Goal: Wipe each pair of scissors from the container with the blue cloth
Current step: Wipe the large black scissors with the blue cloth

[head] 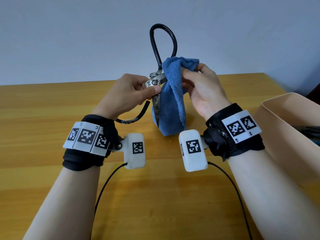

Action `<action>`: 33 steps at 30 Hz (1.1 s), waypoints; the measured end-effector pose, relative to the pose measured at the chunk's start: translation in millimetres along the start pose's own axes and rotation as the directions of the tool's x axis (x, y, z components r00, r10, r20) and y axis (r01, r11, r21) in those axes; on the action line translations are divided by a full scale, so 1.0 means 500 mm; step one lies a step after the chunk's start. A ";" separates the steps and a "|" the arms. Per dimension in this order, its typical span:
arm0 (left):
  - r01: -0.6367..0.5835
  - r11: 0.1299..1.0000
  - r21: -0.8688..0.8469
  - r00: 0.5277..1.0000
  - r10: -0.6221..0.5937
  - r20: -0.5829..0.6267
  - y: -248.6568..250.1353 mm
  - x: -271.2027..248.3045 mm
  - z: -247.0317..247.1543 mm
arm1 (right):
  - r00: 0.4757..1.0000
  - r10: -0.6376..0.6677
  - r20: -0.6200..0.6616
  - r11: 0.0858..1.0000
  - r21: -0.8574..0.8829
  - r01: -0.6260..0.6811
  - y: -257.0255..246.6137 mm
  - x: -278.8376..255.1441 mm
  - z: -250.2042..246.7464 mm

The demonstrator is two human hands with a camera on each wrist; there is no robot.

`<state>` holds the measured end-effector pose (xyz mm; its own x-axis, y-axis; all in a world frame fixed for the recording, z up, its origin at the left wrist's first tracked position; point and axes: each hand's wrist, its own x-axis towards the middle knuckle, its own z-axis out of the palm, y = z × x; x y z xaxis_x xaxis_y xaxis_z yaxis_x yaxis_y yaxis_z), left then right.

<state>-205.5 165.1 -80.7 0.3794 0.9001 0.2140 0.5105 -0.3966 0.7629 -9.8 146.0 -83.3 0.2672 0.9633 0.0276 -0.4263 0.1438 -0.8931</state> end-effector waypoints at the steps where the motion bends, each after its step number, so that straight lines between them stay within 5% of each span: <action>1: -0.005 1.000 -0.003 1.000 0.005 -0.001 0.001 0.000 0.000 | 1.000 -0.002 0.002 1.000 0.013 0.002 -0.004 0.000 -0.002; 23: -0.017 1.000 -0.001 1.000 0.017 0.025 0.004 -0.003 -0.001 | 0.997 -0.041 -0.060 0.997 0.055 0.045 -0.011 -0.002 -0.002; 33: 0.036 0.999 0.034 0.999 -0.036 -0.013 0.002 -0.006 -0.011 | 0.974 -0.053 -0.222 0.993 0.089 0.074 -0.018 0.006 -0.018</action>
<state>-210.7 163.1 -77.3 0.3511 0.9159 0.1945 0.5495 -0.3697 0.7492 2.7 145.4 -79.1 0.4746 0.8798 -0.0260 -0.4803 0.2341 -0.8453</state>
